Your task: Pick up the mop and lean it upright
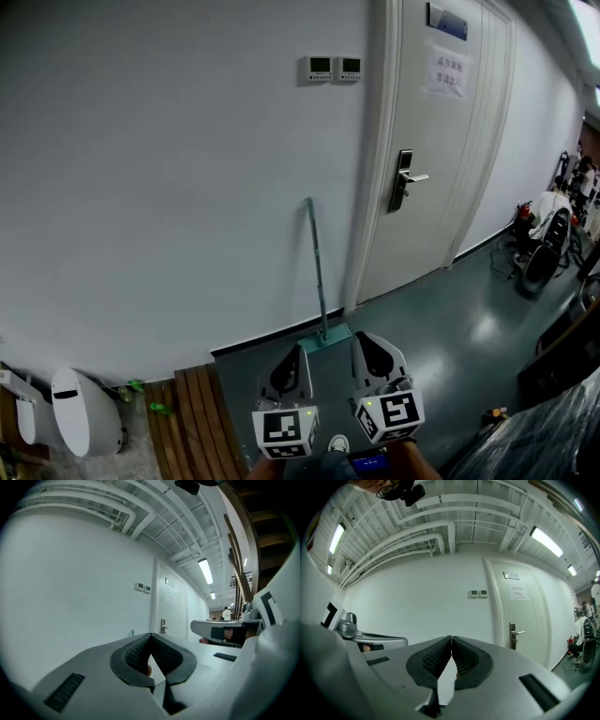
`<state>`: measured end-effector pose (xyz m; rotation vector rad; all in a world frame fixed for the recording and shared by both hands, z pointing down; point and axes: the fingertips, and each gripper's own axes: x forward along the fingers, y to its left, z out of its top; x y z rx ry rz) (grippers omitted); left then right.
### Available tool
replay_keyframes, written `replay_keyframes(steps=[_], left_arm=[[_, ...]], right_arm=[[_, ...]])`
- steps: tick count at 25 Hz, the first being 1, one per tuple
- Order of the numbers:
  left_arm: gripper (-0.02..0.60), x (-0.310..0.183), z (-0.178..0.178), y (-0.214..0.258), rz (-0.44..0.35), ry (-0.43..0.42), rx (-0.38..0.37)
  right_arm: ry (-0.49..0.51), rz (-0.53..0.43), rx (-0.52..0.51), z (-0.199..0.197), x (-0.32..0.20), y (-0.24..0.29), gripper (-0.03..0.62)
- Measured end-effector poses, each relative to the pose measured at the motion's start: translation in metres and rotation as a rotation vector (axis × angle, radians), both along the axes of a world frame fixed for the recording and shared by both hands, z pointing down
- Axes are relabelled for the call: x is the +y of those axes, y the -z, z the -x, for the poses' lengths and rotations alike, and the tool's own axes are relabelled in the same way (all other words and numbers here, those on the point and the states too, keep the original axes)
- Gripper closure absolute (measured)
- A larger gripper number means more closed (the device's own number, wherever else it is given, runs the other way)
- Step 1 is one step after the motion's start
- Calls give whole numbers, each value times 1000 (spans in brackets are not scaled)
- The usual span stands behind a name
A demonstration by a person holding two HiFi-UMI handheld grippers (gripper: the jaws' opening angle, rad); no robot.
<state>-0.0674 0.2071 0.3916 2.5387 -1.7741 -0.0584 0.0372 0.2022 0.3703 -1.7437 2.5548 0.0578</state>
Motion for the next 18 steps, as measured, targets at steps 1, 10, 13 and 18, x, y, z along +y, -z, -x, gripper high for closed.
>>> replay_keyframes(steps=[1,10,13,18], left_arm=[[568,-9,-5,0,3,0,-1],[568,-79,-54,6,4,8,-16],[568,-101,-70,10,1,19,-11],[568,-133,-88,14,-4,52,-21]], right_arm=[[1,0,-1,-5,-9,1,577],[-2,-6,-30,-58,-79,4,577],[14,-15,-25,-74,-103,7,577],[42,-24,-26,-92,-137,10,577]])
